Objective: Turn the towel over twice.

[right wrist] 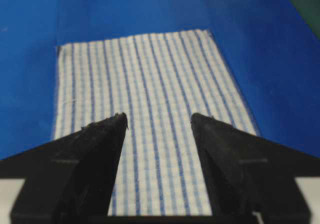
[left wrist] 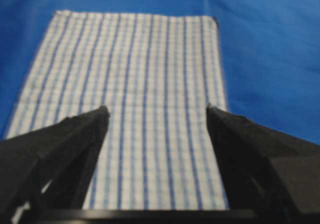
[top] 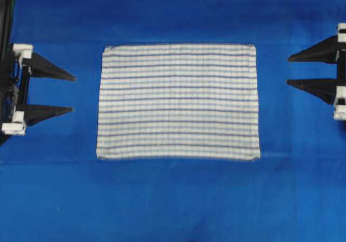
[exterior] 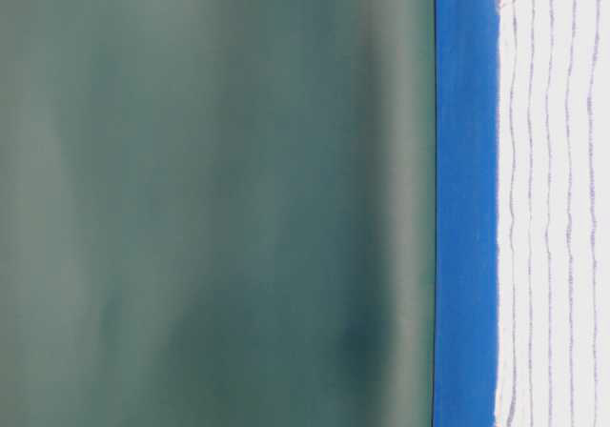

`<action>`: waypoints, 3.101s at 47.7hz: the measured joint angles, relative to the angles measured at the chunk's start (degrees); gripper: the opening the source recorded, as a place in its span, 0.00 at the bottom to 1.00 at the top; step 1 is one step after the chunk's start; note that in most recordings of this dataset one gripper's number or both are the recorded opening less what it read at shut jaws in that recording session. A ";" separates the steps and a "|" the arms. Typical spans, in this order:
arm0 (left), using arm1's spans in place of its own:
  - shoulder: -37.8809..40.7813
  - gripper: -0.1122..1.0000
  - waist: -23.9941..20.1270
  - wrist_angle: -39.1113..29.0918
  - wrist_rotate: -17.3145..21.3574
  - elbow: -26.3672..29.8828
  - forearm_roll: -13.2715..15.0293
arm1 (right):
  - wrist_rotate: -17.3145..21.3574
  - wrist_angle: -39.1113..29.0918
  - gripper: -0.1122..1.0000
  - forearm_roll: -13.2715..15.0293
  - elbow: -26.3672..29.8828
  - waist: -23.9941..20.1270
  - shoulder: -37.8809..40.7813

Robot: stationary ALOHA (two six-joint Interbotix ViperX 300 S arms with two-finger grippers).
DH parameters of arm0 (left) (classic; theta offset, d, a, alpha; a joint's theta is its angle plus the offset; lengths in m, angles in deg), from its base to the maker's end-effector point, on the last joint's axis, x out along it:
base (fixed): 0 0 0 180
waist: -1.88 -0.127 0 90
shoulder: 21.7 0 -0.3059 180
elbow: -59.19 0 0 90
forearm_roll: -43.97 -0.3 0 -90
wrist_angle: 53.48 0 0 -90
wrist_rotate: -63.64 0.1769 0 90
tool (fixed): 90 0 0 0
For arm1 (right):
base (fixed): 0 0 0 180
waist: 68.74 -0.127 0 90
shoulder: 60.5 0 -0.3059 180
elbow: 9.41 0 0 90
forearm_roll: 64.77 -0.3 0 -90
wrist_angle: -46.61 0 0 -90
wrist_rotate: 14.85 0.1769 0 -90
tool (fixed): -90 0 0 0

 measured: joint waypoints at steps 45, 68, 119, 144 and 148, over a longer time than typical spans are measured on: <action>13.45 0.76 -13.36 9.05 0.18 0.79 0.00 | 0.53 0.70 0.67 -0.88 2.72 13.45 16.26; 43.59 0.77 -25.40 22.06 0.18 5.27 0.00 | -0.18 0.70 0.67 0.35 11.34 24.35 44.65; 64.95 0.12 -28.30 25.84 0.00 11.87 -0.26 | -0.26 1.14 0.13 1.58 15.12 24.87 56.34; 59.59 0.12 -28.39 23.38 0.44 12.30 -0.26 | -0.26 -0.53 0.13 1.49 15.38 25.93 52.47; 56.07 0.12 -29.00 21.80 1.49 12.74 -0.26 | -0.44 -1.58 0.13 1.58 15.38 27.07 49.31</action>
